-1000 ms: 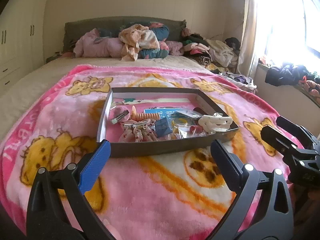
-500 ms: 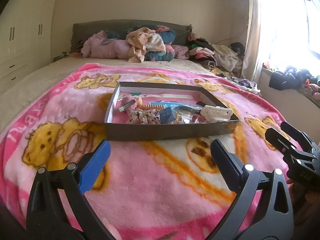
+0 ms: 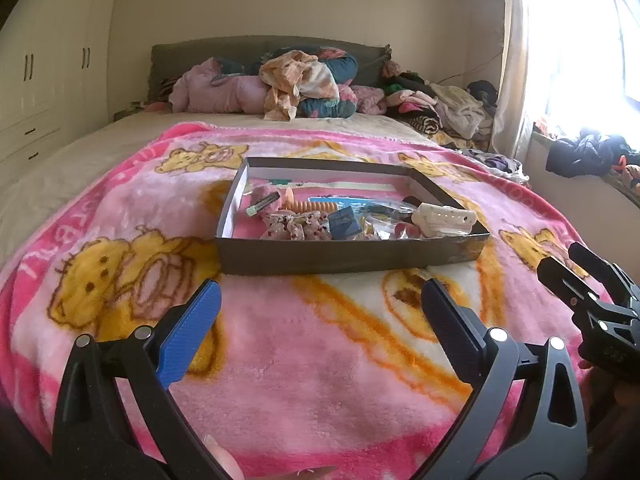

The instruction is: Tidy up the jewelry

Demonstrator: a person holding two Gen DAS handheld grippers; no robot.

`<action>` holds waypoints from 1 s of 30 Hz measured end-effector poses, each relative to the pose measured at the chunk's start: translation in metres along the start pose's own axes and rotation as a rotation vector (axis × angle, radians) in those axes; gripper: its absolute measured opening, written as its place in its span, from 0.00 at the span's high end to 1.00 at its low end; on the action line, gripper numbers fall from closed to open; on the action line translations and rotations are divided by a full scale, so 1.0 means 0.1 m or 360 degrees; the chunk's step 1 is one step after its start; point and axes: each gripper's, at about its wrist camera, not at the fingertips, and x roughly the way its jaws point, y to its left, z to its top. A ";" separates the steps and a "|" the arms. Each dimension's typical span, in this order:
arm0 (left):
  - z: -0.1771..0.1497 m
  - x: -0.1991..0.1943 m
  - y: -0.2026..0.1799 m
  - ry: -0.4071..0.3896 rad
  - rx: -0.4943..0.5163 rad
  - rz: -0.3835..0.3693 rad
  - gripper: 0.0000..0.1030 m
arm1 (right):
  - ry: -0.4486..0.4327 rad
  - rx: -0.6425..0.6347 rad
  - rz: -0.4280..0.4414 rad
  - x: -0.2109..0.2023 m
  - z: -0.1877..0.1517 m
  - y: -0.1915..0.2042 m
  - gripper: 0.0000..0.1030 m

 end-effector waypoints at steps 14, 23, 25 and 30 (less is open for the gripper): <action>0.02 0.03 0.02 -0.0017 0.0003 0.0029 0.11 | -0.0020 -0.0002 -0.0004 0.00 -0.01 0.01 0.06; 0.04 0.02 0.02 -0.0031 0.0009 0.0033 0.11 | -0.0033 -0.0001 0.0000 -0.02 0.00 0.02 0.06; 0.05 0.01 0.02 -0.0035 0.0008 0.0032 0.11 | -0.0028 -0.0001 -0.0001 -0.01 0.00 0.02 0.06; 0.05 0.01 0.02 -0.0037 0.0011 0.0036 0.11 | -0.0030 -0.0002 0.0000 -0.01 0.00 0.02 0.06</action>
